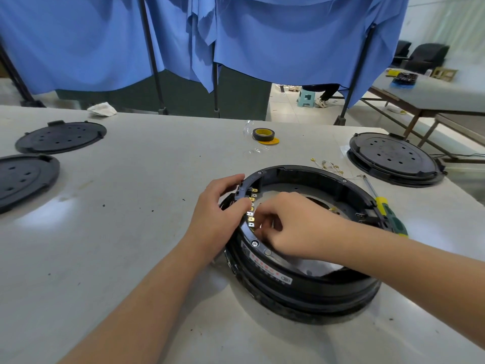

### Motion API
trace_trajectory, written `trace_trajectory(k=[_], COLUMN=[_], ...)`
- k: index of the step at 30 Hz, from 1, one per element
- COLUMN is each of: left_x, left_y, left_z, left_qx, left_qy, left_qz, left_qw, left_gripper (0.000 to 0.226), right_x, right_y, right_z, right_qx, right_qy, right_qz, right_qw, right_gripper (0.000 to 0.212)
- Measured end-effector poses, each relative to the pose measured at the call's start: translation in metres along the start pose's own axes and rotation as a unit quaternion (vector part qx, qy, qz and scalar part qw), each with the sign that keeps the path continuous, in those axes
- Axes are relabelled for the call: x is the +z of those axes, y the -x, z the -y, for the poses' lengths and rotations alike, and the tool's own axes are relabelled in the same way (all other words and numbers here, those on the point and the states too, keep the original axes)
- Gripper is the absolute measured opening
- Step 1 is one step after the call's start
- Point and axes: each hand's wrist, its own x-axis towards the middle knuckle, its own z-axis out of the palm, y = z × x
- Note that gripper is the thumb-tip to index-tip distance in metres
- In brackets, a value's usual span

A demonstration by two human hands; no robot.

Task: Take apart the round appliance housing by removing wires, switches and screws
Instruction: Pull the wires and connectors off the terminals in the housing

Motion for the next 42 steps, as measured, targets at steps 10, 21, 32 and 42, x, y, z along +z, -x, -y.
trace_trajectory(k=[10,21,32,42], left_x=[-0.011,-0.006,-0.009,-0.008], left_y=[0.006,0.007,0.006,0.010], left_z=[-0.011,-0.008,-0.009,-0.010], left_qx=[0.019,0.024,0.029,0.028], left_qy=[-0.185,-0.158,-0.152,-0.154], left_qz=[-0.020,-0.008,0.016,-0.003], left_qw=[0.982,0.987,0.988,0.988], left_gripper=[0.018,0.010,0.010,0.010], right_x=[0.003,0.005,-0.002,-0.011], right_y=[0.002,0.006,-0.001,0.019], right_z=[-0.004,0.000,-0.006,-0.027], right_qx=[-0.022,-0.004,-0.005,-0.008], right_qy=[-0.003,0.026,0.060,0.041], right_qz=[-0.020,-0.038,-0.006,-0.036], right_qw=[1.000,0.999,0.998,0.999], right_gripper=[0.019,0.005,0.004,0.009])
